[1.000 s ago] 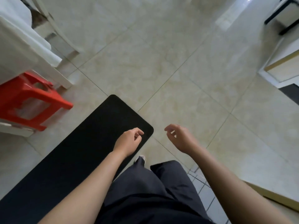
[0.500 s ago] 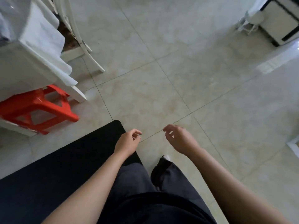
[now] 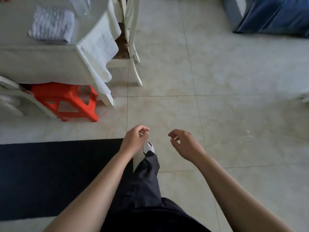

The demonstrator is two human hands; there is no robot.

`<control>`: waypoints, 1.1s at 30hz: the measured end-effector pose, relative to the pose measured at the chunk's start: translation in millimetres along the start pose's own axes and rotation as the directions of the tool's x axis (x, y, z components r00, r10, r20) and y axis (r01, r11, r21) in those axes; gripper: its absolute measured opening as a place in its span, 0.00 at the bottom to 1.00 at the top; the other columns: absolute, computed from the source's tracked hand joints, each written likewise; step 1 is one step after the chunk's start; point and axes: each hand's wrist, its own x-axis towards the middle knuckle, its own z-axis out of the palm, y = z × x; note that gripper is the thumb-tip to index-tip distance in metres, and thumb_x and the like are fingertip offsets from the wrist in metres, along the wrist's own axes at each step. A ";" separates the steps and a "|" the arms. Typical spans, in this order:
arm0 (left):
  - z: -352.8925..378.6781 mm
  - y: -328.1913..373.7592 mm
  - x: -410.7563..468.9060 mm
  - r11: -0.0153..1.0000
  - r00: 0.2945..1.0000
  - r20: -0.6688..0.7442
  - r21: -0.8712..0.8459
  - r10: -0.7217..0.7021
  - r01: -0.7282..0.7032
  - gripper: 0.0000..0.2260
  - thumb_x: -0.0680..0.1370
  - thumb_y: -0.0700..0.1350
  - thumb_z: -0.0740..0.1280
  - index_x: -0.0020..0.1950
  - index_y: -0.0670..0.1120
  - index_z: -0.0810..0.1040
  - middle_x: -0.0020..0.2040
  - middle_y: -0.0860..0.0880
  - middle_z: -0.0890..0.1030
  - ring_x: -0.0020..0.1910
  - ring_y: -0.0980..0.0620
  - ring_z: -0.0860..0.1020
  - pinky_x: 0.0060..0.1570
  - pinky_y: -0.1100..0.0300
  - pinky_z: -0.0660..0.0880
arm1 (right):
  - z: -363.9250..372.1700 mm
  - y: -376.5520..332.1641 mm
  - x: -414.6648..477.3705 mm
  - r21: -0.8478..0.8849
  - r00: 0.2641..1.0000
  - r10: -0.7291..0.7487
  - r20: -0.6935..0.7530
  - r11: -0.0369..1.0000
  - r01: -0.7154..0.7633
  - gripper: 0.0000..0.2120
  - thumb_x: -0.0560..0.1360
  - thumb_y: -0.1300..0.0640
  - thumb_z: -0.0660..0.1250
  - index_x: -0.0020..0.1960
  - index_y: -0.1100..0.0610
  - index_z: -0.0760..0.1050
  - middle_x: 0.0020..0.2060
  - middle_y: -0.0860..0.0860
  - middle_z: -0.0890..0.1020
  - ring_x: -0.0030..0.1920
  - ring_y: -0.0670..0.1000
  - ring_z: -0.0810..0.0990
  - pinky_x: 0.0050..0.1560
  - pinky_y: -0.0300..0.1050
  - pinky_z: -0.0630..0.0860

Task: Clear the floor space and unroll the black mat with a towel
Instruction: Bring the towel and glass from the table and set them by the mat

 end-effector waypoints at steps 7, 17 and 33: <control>-59.5 27.8 116.3 0.999 0.999 -0.020 0.011 -0.049 0.050 0.09 0.77 0.45 0.62 0.54 0.50 0.79 0.48 0.53 0.80 0.46 0.55 0.78 0.40 0.67 0.70 | -69.2 -39.6 131.3 -0.080 0.997 -0.069 0.045 0.994 0.072 0.12 0.76 0.58 0.62 0.58 0.54 0.77 0.52 0.50 0.80 0.50 0.51 0.78 0.54 0.44 0.74; -147.5 49.7 236.5 0.985 0.957 -0.234 -0.057 -0.171 0.162 0.08 0.78 0.43 0.62 0.54 0.50 0.78 0.47 0.53 0.80 0.45 0.55 0.78 0.43 0.62 0.73 | -130.0 -136.7 303.6 -0.105 0.955 -0.249 0.162 0.958 0.267 0.12 0.76 0.57 0.61 0.59 0.53 0.76 0.52 0.47 0.80 0.53 0.48 0.77 0.56 0.43 0.73; -277.7 62.8 370.2 0.900 0.687 -0.592 -0.367 -0.422 0.236 0.09 0.77 0.41 0.64 0.55 0.48 0.79 0.49 0.54 0.81 0.47 0.55 0.80 0.40 0.73 0.67 | -184.2 -303.6 544.1 0.004 0.781 -0.492 0.385 0.847 0.532 0.14 0.75 0.59 0.62 0.61 0.55 0.75 0.57 0.51 0.79 0.53 0.49 0.78 0.58 0.45 0.73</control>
